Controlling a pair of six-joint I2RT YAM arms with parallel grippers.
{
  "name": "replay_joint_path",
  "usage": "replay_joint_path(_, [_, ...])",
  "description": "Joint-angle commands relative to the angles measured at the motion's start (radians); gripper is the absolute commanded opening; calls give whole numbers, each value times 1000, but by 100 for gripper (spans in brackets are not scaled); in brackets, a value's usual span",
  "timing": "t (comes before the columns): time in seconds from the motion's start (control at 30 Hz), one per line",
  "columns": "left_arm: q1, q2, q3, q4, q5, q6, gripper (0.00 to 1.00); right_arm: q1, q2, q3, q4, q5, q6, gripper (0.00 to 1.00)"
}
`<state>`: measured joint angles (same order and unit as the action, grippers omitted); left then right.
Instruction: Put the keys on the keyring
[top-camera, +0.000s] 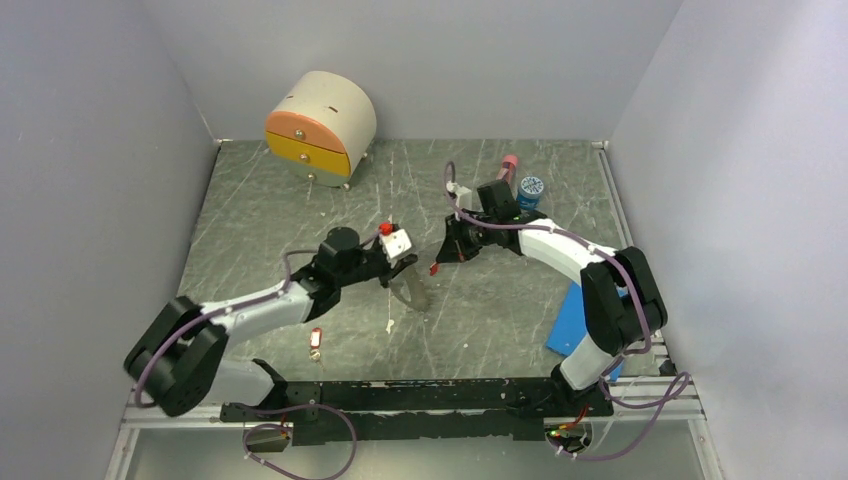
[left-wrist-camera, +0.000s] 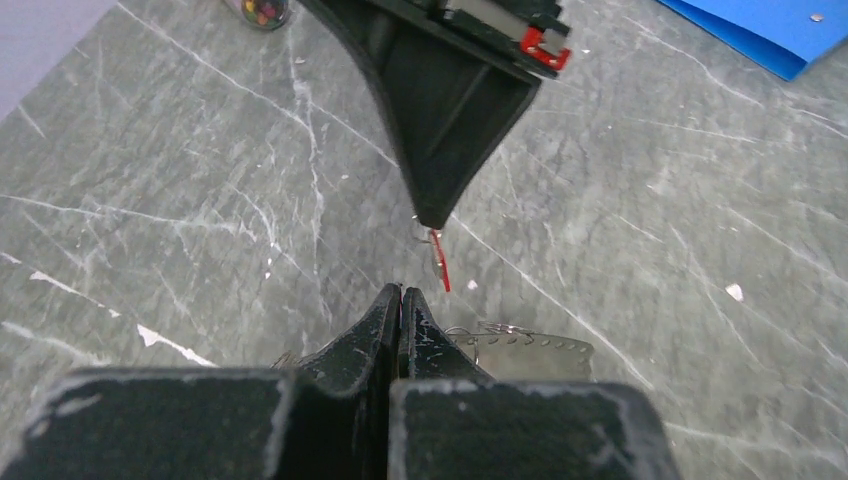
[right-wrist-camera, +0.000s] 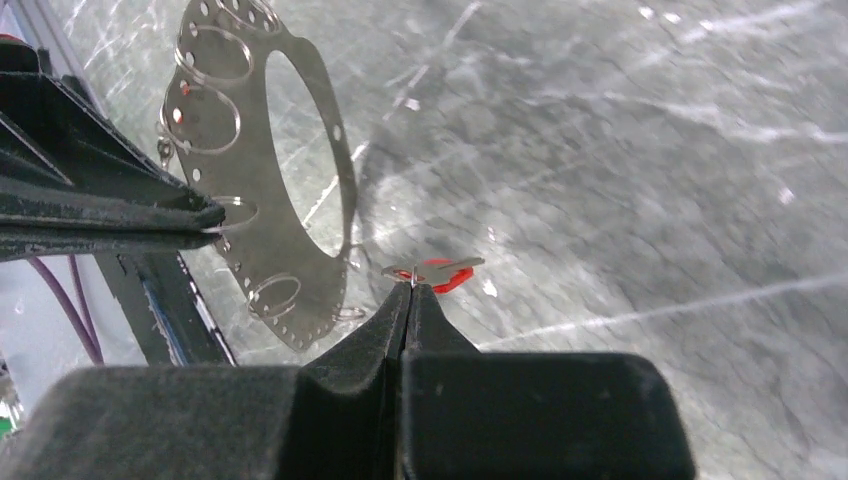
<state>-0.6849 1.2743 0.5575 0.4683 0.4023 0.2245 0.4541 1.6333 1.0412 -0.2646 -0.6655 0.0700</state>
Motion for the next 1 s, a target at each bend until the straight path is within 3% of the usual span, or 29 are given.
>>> replay_joint_path(0.0, [-4, 158, 102, -21, 15, -47, 3, -51, -46, -52, 76, -12, 51, 3])
replay_joint_path(0.1, [-2, 246, 141, 48, 21, -104, 3, -65, -37, -74, 72, 9, 54, 13])
replay_joint_path(0.27, [1, 304, 203, -6, 38, -123, 3, -72, -68, -92, 55, 89, 34, 35])
replay_joint_path(0.3, [2, 304, 209, -23, 40, -132, 3, -72, -86, -94, 54, 115, 32, 50])
replay_joint_path(0.33, [5, 301, 217, -44, 39, -140, 2, -72, -105, -95, 54, 141, 30, 58])
replay_joint_path(0.4, [7, 291, 221, -87, 19, -170, 3, -72, -152, -98, 64, 190, 26, 96])
replay_joint_path(0.57, [14, 291, 223, -192, -96, -319, 3, -74, -282, -178, 206, 361, 116, 99])
replay_joint_path(0.6, [14, 302, 236, -226, -123, -346, 8, -77, -301, -205, 246, 412, 158, 99])
replay_joint_path(0.67, [14, 328, 282, -317, -229, -398, 40, -90, -321, -243, 282, 526, 268, 99])
replay_joint_path(0.7, [15, 337, 306, -362, -289, -446, 52, -101, -322, -251, 285, 511, 280, 99])
replay_joint_path(0.83, [41, 358, 384, -436, -377, -465, 73, -101, -275, -217, 223, 338, 260, 87])
replay_joint_path(0.87, [54, 368, 404, -458, -387, -475, 89, -80, -266, -222, 228, 330, 272, 86])
replay_joint_path(0.97, [153, 436, 498, -560, -308, -533, 94, 0, -237, -236, 237, 315, 311, 85])
